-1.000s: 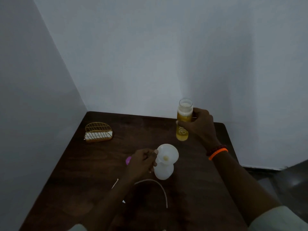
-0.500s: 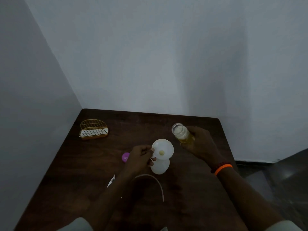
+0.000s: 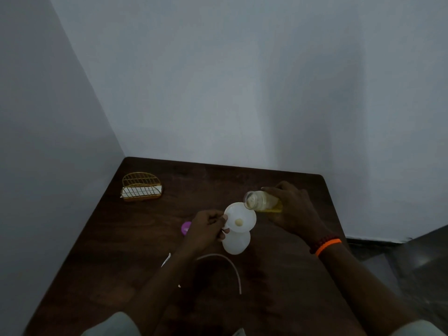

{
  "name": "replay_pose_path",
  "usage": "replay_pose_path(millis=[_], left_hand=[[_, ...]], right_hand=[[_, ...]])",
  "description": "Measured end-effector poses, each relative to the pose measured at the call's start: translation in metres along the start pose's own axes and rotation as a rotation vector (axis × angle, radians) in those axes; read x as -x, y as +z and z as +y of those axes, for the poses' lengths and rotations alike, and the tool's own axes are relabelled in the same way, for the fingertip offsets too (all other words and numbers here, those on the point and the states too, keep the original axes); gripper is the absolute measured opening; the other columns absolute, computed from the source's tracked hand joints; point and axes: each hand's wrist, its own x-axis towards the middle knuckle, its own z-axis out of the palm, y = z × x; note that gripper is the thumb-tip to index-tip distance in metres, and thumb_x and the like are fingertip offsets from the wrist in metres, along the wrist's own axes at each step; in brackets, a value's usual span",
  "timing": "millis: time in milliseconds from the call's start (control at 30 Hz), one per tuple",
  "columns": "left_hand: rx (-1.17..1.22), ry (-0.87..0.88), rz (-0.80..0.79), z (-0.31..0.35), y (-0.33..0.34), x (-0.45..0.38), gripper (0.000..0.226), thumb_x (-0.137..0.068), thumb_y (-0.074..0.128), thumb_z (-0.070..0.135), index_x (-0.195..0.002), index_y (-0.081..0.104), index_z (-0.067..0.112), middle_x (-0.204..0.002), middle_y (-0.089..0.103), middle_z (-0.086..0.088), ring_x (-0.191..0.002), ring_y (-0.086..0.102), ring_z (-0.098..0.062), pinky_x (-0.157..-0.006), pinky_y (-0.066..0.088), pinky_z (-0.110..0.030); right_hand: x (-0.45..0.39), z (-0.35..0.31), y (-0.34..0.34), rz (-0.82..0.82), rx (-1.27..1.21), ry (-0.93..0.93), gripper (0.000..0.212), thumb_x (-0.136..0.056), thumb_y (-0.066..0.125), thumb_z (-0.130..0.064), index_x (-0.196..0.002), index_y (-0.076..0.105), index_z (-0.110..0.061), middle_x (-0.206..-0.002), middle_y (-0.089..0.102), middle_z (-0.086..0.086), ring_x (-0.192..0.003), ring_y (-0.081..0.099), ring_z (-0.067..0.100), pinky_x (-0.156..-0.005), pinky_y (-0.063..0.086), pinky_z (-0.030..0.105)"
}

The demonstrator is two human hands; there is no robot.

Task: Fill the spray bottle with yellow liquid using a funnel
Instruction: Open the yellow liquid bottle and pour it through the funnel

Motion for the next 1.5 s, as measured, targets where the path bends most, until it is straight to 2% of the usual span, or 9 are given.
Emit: replay_pose_path(millis=[167, 467, 1033, 1200, 1500], left_hand=[[-0.017, -0.001, -0.015, -0.0016, -0.0008, -0.0024, 0.019, -0.099, 0.058, 0.022, -0.104, 0.072, 0.010, -0.081, 0.075, -0.009, -0.067, 0.068, -0.020, -0.068, 0.058, -0.036], [-0.042, 0.031, -0.032, 0.0035, 0.0005, -0.0048, 0.021, -0.100, 0.057, 0.021, -0.103, 0.072, 0.006, -0.080, 0.075, -0.011, -0.060, 0.066, -0.014, -0.062, 0.057, -0.029], [-0.036, 0.024, -0.040, 0.0015, -0.0014, -0.0066, 0.019, -0.099, 0.057, 0.020, -0.105, 0.072, 0.009, -0.083, 0.075, -0.013, -0.062, 0.066, -0.015, -0.061, 0.056, -0.026], [-0.005, 0.007, -0.042, 0.0002, -0.0015, -0.0084, 0.020, -0.099, 0.058, 0.017, -0.101, 0.072, 0.004, -0.077, 0.073, -0.010, -0.059, 0.065, -0.014, -0.059, 0.056, -0.029], [-0.019, 0.004, -0.038, -0.0005, -0.0026, -0.0074, 0.019, -0.099, 0.058, 0.019, -0.105, 0.072, 0.008, -0.080, 0.075, -0.010, -0.061, 0.066, -0.015, -0.061, 0.056, -0.029]], right_hand=[[-0.0019, -0.0005, -0.0035, -0.016, 0.076, -0.010, 0.069, -0.074, 0.079, -0.040, -0.138, 0.053, -0.034, -0.114, 0.053, -0.001, -0.105, 0.052, 0.017, -0.092, 0.039, 0.043], [-0.0027, -0.0025, -0.0040, -0.030, 0.169, -0.014, 0.071, -0.073, 0.078, -0.039, -0.139, 0.052, -0.036, -0.115, 0.053, 0.001, -0.107, 0.052, 0.020, -0.093, 0.039, 0.045], [-0.0060, -0.0019, -0.0031, 0.012, 0.189, -0.029, 0.069, -0.069, 0.082, -0.034, -0.134, 0.058, -0.033, -0.111, 0.056, 0.001, -0.104, 0.054, 0.020, -0.094, 0.036, 0.047], [-0.0066, -0.0022, -0.0065, 0.025, 0.207, -0.028, 0.069, -0.067, 0.082, -0.031, -0.132, 0.060, -0.035, -0.106, 0.055, -0.002, -0.102, 0.055, 0.019, -0.096, 0.032, 0.046], [-0.0059, 0.0005, -0.0058, 0.044, 0.199, -0.033, 0.068, -0.066, 0.083, -0.029, -0.130, 0.062, -0.034, -0.105, 0.054, -0.002, -0.101, 0.055, 0.018, -0.095, 0.026, 0.042]])
